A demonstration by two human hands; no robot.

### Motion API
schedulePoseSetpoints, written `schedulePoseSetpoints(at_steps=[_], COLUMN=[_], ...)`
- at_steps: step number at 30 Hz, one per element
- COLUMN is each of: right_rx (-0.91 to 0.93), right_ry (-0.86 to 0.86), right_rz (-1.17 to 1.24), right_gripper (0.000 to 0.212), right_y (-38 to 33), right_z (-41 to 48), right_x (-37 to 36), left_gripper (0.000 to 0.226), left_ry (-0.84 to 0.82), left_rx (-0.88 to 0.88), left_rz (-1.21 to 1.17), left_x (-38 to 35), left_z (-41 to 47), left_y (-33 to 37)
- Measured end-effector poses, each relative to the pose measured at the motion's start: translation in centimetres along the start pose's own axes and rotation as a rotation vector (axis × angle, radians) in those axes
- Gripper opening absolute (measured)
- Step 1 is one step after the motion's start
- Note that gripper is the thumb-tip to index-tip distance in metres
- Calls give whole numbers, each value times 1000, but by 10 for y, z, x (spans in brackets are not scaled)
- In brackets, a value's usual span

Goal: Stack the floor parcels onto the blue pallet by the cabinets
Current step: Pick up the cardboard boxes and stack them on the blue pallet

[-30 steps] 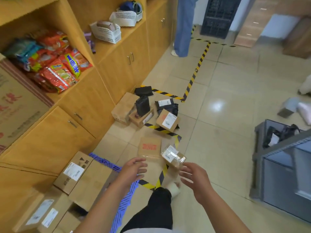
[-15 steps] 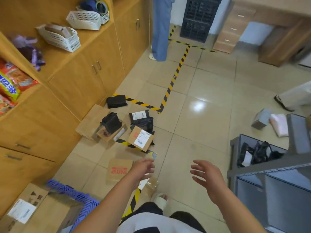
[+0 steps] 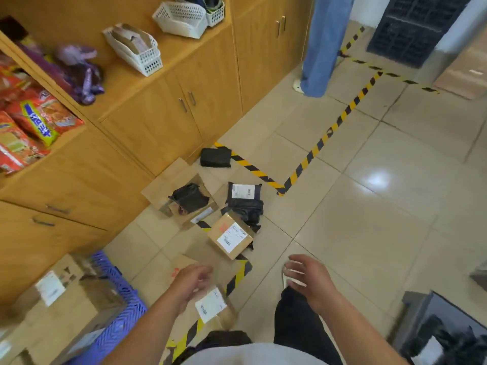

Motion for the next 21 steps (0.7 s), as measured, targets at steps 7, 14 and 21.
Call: schedulePoseSetpoints(at_steps=[7, 14, 21], right_rx=[-162, -343, -451], right_ry=[9, 124, 221], right_rz=[-183, -387, -320], right_gripper=[20, 29, 33], right_y=[-67, -44, 5], right_z=[89, 201, 355], right_x=[7, -6, -48], left_gripper=[24, 23, 53], left_ry=[102, 52, 55], left_rx=[168, 248, 195], left_rz=[122, 262, 345], left_x=[-2, -34, -54], left_z=[15, 121, 319], left_y=[-16, -55, -82])
Point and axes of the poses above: each hand's wrist, its own z-axis towards the middle knuckle, its own x-axis out of the back of the hand, y = z × x, the point moved 10 cm from there along z, towards the middle knuckle, and after that the axes turned 9 degrees about -x, right-handed, at the moved point
